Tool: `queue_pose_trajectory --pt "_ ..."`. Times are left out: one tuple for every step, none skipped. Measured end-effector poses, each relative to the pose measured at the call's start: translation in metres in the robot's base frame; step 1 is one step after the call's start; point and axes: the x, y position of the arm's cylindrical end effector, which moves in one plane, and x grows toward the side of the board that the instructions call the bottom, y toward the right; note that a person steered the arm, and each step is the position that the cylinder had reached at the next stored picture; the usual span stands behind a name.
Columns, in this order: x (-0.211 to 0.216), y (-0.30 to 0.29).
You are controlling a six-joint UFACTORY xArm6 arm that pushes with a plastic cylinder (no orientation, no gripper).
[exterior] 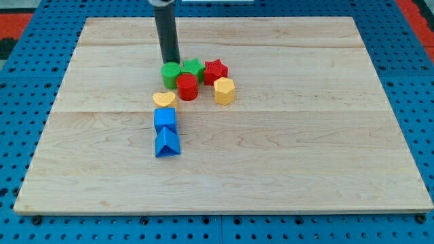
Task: Push the yellow hexagon into the red circle
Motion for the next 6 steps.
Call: queue_pose_trajectory --pt "0.02 0.015" --pt "-0.031 0.028" --pt "-0.064 0.047" --pt "-0.036 0.119" --pt "0.027 0.164" --pt "0.077 0.157"
